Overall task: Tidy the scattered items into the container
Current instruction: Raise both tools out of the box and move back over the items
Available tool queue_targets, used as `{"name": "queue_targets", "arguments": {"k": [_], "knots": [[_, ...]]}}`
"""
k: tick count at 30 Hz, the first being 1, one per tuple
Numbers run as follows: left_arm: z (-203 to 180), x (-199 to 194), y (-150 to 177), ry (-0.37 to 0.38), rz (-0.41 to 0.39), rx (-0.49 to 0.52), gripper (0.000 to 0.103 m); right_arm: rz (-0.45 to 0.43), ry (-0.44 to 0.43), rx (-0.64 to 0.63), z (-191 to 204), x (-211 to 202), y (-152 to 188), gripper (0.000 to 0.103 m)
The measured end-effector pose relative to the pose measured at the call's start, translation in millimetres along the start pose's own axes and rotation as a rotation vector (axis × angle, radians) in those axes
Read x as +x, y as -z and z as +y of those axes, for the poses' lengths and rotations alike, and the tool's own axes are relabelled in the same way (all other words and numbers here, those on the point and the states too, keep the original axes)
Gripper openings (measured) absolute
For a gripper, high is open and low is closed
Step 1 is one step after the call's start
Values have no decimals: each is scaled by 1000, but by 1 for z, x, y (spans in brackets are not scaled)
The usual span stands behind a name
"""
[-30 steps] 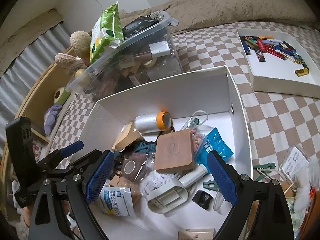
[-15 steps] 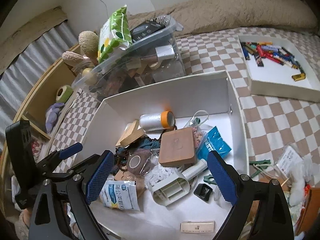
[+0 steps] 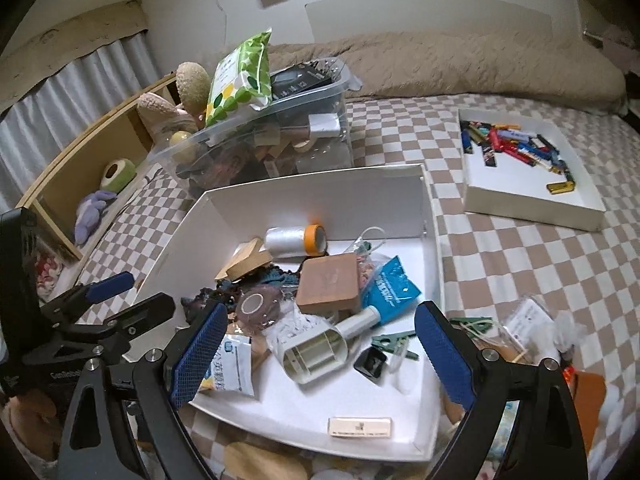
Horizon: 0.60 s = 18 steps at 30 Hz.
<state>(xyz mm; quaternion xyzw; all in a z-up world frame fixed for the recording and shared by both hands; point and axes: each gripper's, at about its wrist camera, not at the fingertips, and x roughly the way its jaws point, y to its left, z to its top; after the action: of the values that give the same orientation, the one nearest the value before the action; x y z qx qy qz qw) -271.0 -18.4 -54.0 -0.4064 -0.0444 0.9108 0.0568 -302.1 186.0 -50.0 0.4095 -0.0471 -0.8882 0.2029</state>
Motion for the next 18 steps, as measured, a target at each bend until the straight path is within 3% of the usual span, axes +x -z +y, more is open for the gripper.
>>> {"name": "queue_targets", "arguments": {"k": [18], "knots": [[-20,-40,16,28,-48,28,103,-68,27,-20,2,-45,21,103]]}}
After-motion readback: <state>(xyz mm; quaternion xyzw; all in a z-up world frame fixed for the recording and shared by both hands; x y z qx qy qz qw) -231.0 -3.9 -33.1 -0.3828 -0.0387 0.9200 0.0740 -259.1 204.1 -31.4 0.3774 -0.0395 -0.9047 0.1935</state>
